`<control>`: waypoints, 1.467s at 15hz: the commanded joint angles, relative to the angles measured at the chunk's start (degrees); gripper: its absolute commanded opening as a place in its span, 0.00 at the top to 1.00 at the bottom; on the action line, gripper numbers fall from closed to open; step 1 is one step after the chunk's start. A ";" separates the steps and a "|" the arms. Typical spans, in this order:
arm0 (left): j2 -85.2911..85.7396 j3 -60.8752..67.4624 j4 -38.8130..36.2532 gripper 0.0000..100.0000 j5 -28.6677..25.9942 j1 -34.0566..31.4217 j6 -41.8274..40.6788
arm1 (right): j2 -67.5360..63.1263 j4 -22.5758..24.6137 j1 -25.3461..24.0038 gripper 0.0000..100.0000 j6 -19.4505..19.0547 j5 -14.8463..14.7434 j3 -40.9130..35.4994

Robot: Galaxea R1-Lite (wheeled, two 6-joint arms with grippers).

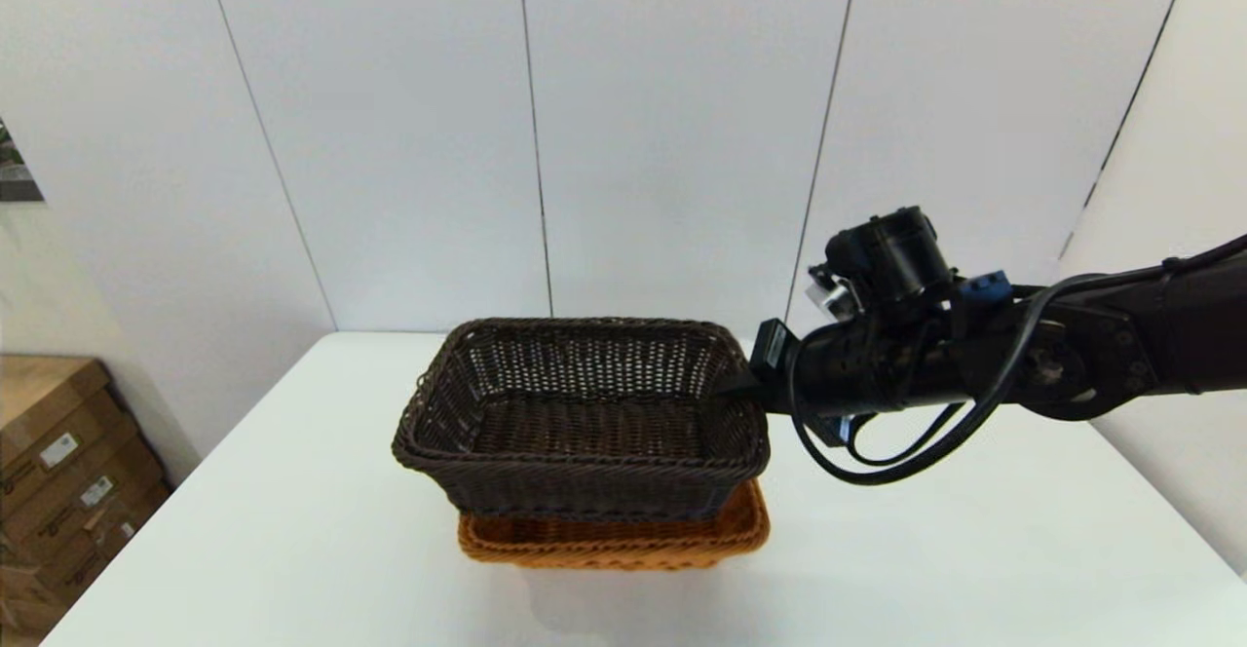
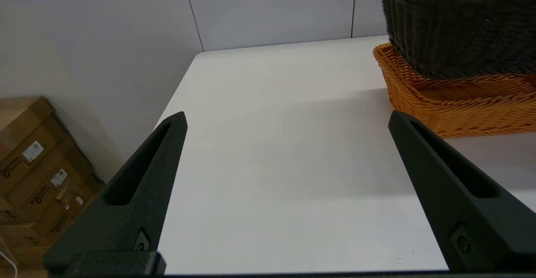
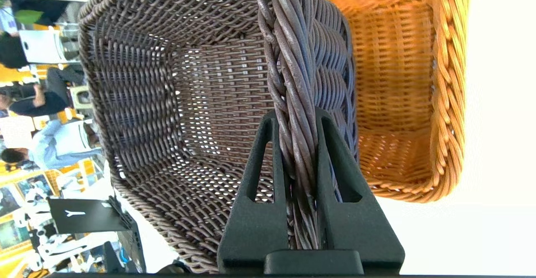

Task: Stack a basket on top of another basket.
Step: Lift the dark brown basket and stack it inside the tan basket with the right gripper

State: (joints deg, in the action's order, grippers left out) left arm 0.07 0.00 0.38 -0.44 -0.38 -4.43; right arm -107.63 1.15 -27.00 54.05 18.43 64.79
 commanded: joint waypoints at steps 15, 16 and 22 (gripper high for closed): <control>-0.07 0.00 0.06 0.00 0.00 -0.06 0.03 | -3.11 7.29 1.16 1.00 0.26 0.20 -3.71; -0.07 0.00 -0.03 0.00 0.00 0.03 0.03 | -3.11 7.29 1.43 1.00 0.18 0.20 -3.71; -0.07 0.00 -0.03 0.00 0.00 0.03 -0.06 | -2.85 7.38 3.89 1.00 -1.49 0.64 -4.50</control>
State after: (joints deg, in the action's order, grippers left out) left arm 0.07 0.00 0.38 -0.44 -0.35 -4.43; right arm -110.67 8.44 -23.67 52.29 18.91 60.36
